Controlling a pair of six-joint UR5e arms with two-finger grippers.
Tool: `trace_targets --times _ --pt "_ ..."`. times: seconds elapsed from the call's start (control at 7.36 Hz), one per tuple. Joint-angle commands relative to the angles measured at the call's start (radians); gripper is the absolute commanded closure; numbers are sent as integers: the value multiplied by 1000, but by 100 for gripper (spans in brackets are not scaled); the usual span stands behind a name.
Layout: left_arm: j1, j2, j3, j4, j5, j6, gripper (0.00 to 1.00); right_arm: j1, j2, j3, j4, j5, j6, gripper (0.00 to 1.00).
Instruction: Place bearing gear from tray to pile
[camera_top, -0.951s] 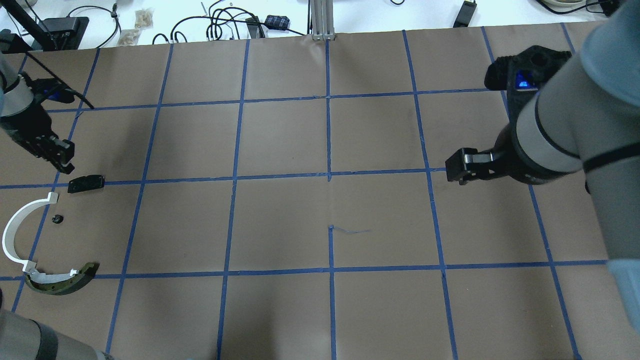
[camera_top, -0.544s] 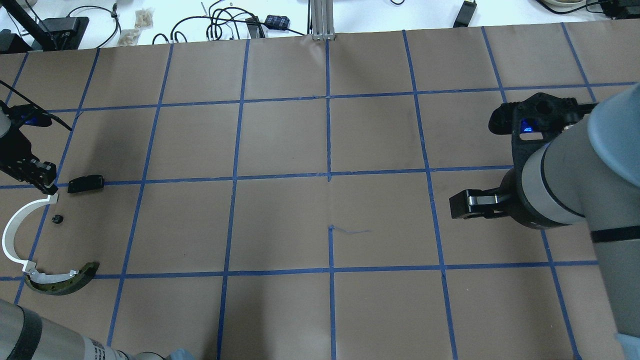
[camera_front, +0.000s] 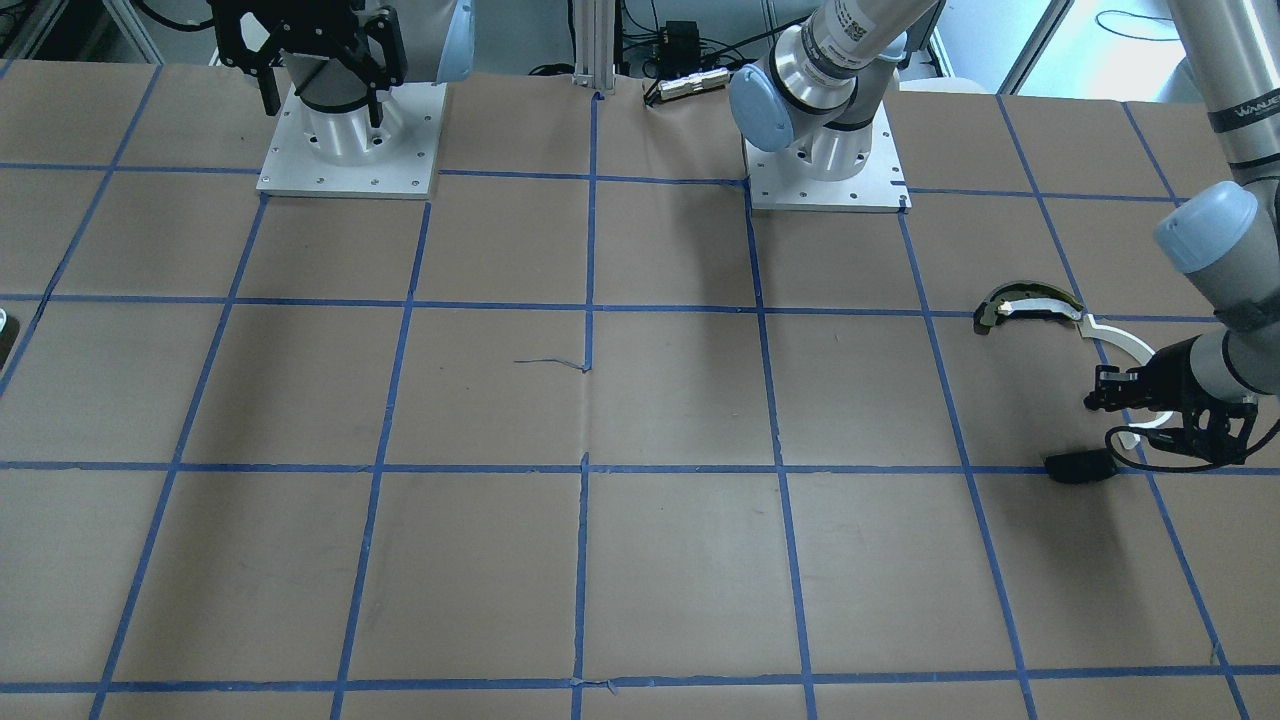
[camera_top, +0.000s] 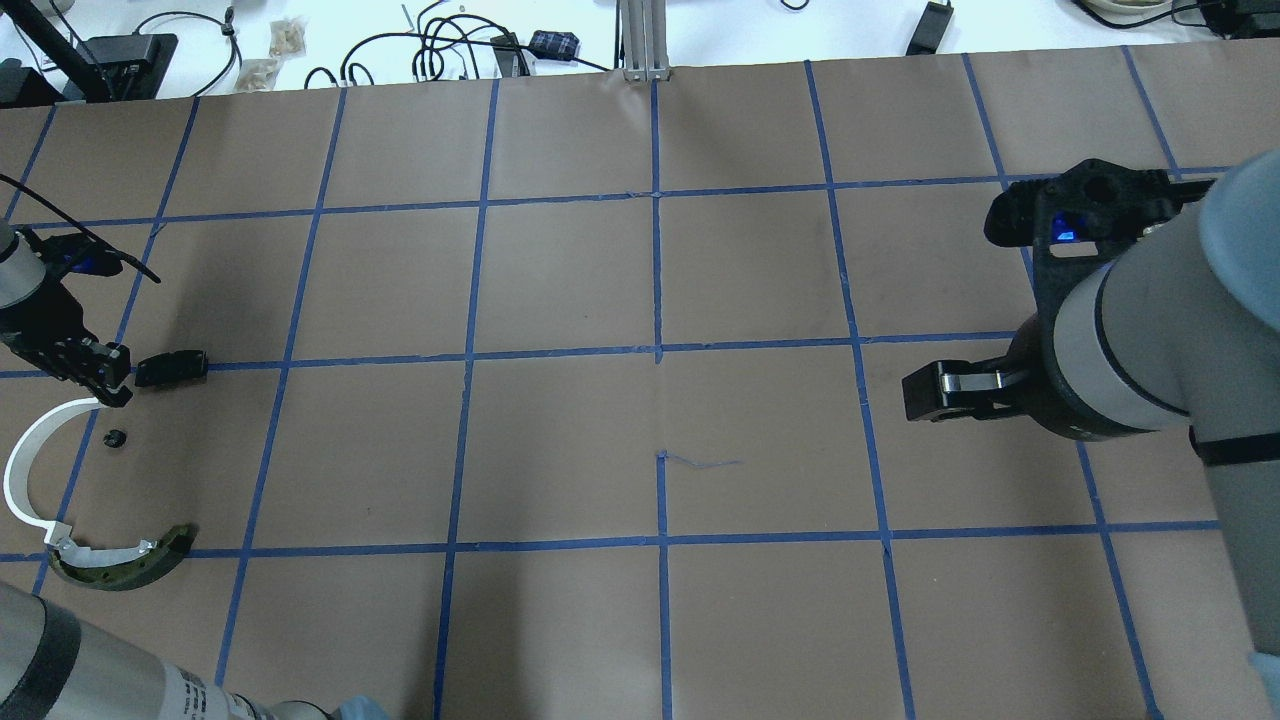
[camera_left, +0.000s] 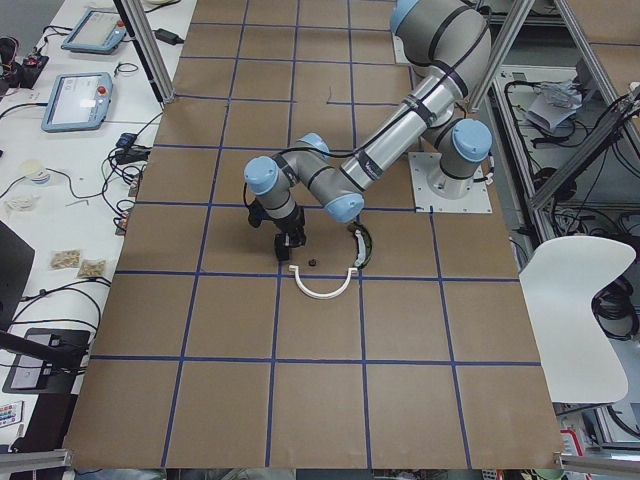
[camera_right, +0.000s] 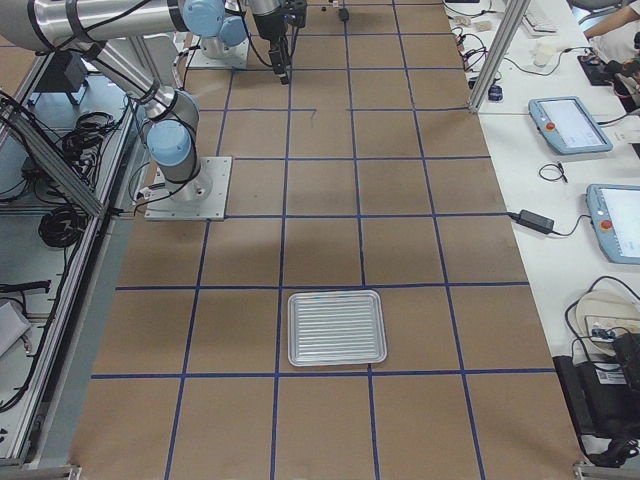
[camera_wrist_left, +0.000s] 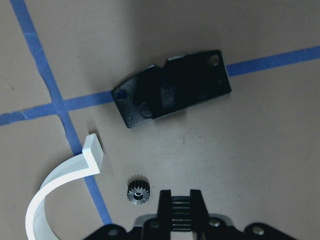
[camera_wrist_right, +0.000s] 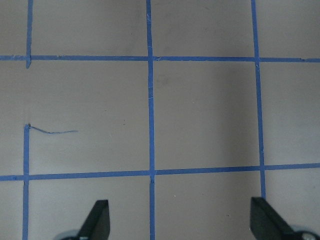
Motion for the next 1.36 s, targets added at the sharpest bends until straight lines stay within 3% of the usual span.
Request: trace_targets --times 0.0,0.14,0.27,0.68,0.95,1.22 --pt "8 -1 -7 -14 23 0 46 -5 -3 6 6 -12 -2 0" --pt "6 8 -15 -17 64 -4 15 -4 9 20 0 -12 -1 0" --pt "6 14 -16 -38 64 -9 2 -1 14 21 -12 -9 -1 0" --pt "-27 34 3 -66 63 -45 0 -2 43 24 -11 2 6 0" --pt "-137 103 51 -133 26 -232 0 -4 86 20 -6 7 12 0" --pt "-274 202 112 -251 -99 -418 0 -7 85 37 1 1 13 0"
